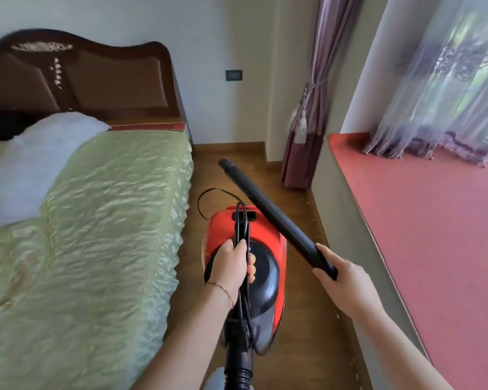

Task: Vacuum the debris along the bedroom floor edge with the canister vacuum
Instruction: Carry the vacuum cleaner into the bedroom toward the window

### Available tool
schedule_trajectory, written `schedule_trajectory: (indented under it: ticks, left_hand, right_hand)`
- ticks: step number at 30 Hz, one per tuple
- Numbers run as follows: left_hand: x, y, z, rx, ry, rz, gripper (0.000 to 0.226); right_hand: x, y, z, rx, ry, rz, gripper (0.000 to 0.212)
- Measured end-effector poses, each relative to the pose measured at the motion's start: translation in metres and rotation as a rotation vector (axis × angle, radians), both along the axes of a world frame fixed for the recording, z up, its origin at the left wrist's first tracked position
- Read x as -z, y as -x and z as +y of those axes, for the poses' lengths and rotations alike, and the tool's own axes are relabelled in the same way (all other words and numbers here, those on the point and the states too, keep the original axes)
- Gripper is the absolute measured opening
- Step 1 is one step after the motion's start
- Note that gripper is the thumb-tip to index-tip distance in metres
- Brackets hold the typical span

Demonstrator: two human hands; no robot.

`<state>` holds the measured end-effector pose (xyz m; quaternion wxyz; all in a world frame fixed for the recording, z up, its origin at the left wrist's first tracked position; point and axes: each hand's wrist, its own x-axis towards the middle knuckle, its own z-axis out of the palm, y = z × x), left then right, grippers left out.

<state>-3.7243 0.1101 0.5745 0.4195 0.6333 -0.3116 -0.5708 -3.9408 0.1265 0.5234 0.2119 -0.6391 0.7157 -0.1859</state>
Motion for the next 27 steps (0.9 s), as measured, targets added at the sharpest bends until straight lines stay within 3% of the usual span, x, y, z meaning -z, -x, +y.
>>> schedule_trajectory:
  ticks: [7,17,27]
  left_hand:
    - [0.021,-0.017,-0.096,-0.072,-0.037,0.050,0.018]
    - [0.012,-0.077,-0.301,-0.081,-0.027,0.111,0.020]
    - [0.011,-0.117,-0.459,-0.064,0.009,0.047,0.018]
  right_hand:
    - [0.019,-0.017,-0.115,-0.109,-0.020,0.058,0.056]
    - [0.005,-0.083,-0.330,-0.112,0.000,0.017,0.056]
    - [0.005,-0.124,-0.487,-0.165,0.007,0.001,0.057]
